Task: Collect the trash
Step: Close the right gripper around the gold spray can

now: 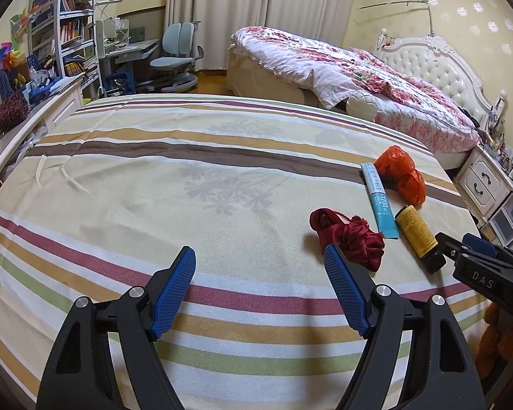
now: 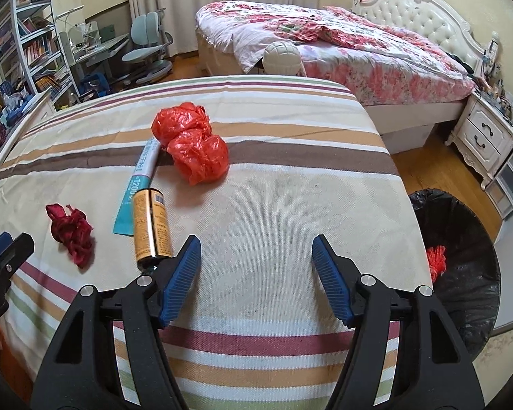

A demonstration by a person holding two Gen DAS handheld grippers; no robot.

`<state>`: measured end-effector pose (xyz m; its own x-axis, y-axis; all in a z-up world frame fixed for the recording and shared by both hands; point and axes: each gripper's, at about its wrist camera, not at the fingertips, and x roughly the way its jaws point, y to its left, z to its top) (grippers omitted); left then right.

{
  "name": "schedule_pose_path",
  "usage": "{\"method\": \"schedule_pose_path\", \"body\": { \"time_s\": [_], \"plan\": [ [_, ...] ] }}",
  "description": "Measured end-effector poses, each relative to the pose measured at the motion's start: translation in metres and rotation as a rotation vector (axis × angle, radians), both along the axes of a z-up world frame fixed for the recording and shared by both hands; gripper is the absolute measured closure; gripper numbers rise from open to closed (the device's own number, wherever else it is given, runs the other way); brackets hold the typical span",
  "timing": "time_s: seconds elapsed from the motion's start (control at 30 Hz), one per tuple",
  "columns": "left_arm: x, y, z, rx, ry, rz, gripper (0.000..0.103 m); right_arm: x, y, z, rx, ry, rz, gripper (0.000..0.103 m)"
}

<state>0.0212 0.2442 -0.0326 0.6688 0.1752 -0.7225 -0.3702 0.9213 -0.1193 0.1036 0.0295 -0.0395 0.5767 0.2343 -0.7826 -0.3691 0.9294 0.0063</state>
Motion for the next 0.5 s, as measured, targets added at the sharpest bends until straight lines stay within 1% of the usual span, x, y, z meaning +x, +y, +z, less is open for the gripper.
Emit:
{"method": "schedule_pose_path", "body": {
  "time_s": [0.17,0.3,0.5],
  "plan": [
    [-0.003,0.004,0.000,-0.003,0.000,0.012,0.028,-0.004,0.008,0.010,0.021,-0.025,0.024,0.037],
    [-0.004,0.005,-0.001,-0.003,-0.001,0.015,0.028,-0.006,0.021,0.012,0.023,-0.025,0.068,0.038],
    [-0.004,0.006,-0.001,-0.004,0.000,0.016,0.028,-0.011,0.034,0.011,0.022,-0.019,0.100,0.039]
  ]
}}
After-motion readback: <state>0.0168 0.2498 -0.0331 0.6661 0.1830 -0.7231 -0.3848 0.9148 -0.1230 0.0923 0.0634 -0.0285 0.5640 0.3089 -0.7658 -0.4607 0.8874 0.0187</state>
